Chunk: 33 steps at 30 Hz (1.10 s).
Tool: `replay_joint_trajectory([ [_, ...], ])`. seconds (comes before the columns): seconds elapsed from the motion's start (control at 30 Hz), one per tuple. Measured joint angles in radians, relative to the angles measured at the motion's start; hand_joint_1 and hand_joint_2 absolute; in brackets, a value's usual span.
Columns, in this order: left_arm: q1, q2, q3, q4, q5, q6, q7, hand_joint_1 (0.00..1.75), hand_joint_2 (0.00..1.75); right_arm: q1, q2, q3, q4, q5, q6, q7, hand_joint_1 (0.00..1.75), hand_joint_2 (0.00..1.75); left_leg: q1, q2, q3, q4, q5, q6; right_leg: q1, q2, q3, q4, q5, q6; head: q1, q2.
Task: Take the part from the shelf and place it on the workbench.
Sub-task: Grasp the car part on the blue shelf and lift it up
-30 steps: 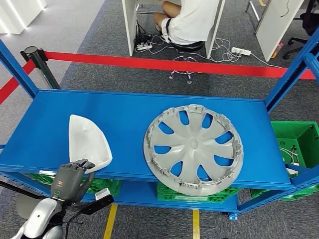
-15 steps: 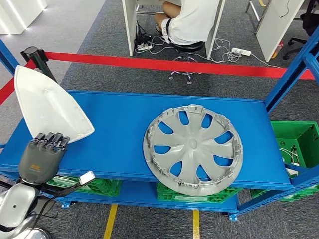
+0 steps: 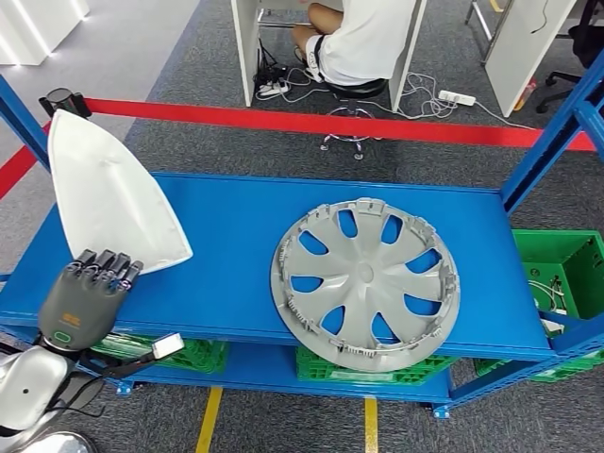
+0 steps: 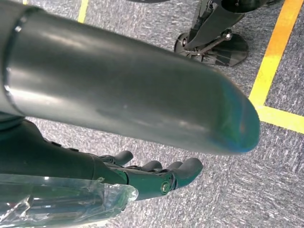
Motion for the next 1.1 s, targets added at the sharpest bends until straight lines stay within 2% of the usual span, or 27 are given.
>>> replay_joint_trajectory([
  [0.23, 0.055, -0.041, 0.036, 0.0, 0.0, 0.011, -0.054, 1.5, 1.75, -0.002, 0.0, -0.02, 0.008, 0.014, -0.005, -0.004, 0.0, 0.0, 0.0, 0.0, 0.0, 0.0, 0.0, 0.0, 0.0, 0.0, 0.0, 0.0, 0.0, 0.0, 0.0, 0.0],
  [0.4, 0.135, -0.133, 0.109, 0.002, 0.0, 0.011, -0.215, 1.5, 1.75, 0.001, 0.0, -0.032, 0.008, 0.019, 0.001, -0.005, 0.0, 0.0, -0.001, 0.001, 0.0, 0.0, 0.0, 0.0, -0.001, 0.001, 0.0, 0.0, 0.0, 0.0, 0.0, 0.0],
  [0.47, 0.164, -0.167, 0.151, 0.004, 0.0, 0.017, -0.254, 1.5, 1.75, 0.002, 0.0, -0.037, 0.008, 0.022, 0.002, -0.005, 0.0, 0.0, -0.001, 0.001, 0.0, 0.0, 0.0, 0.0, -0.001, 0.001, 0.0, 0.0, 0.0, 0.0, 0.0, 0.0],
  [0.6, 0.19, -0.199, 0.206, 0.006, 0.0, 0.029, -0.272, 1.5, 1.75, 0.002, 0.0, -0.042, 0.008, 0.026, 0.002, -0.005, 0.0, 0.0, -0.001, 0.001, 0.0, 0.0, 0.0, 0.0, -0.001, 0.0, 0.0, 0.0, 0.0, 0.0, 0.0, 0.0],
  [0.73, 0.204, -0.217, 0.228, 0.006, 0.0, 0.031, -0.275, 1.5, 1.75, 0.002, 0.0, -0.044, 0.008, 0.027, 0.001, -0.005, 0.0, 0.0, -0.001, 0.0, 0.0, 0.0, 0.0, 0.0, -0.001, 0.0, 0.0, 0.0, 0.0, 0.0, 0.0, 0.0],
  [1.1, 0.208, -0.225, 0.238, 0.006, 0.0, 0.031, -0.275, 1.5, 1.75, 0.002, 0.0, -0.046, 0.008, 0.027, 0.001, -0.005, 0.0, 0.0, -0.004, 0.0, 0.0, 0.0, -0.001, 0.001, -0.004, 0.0, 0.0, -0.001, 0.0, 0.001, 0.0, 0.0],
])
